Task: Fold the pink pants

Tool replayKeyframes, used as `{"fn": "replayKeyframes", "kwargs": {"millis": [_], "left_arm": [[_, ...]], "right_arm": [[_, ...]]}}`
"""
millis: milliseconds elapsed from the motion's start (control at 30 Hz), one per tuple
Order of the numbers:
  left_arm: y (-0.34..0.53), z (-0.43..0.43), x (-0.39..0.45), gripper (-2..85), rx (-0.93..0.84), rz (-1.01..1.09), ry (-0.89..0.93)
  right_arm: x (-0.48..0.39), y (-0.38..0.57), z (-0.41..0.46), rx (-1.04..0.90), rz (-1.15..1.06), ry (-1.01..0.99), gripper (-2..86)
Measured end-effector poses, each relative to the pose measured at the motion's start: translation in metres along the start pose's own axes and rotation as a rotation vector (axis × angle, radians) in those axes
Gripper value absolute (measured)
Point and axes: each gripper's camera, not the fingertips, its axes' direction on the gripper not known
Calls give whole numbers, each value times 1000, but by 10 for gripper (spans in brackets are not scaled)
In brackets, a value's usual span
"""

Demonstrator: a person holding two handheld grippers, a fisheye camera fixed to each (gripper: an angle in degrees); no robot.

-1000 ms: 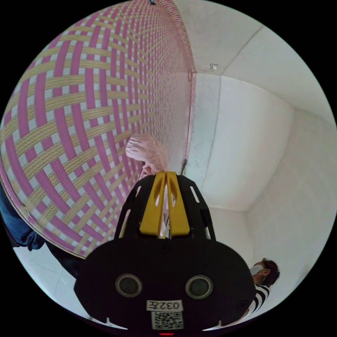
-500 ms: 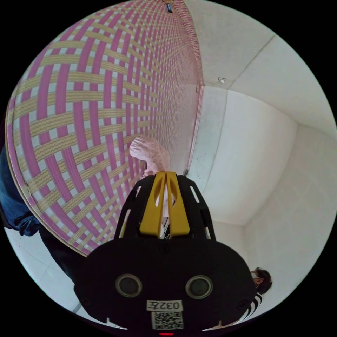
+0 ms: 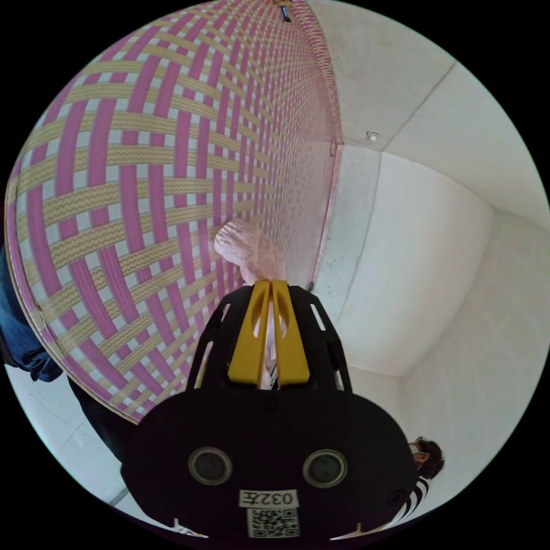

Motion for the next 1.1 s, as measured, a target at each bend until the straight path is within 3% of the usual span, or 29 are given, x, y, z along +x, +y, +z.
{"fn": "replayKeyframes", "kwargs": {"millis": [167, 400, 500, 700, 867, 1100], "left_arm": [[0, 3, 2, -9, -2, 2, 4], [-21, 34, 31, -9, 23, -39, 159], [-38, 53, 94, -9, -14, 95, 130], [-41, 37, 218, -9, -122, 490, 316], [-25, 10, 222, -9, -274, 627, 124], [-19, 16, 89, -9, -499, 367, -278]], "right_arm": [[-8, -9, 3, -24, -17, -85, 0], [-68, -30, -8, -14, -133, -140, -10], [-128, -35, -28, 26, -269, -202, -10], [-205, 5, -110, 183, -489, -288, -10], [-170, 51, -132, 204, -497, -246, -10], [-12, 93, -70, 67, -188, 39, -10]]}}
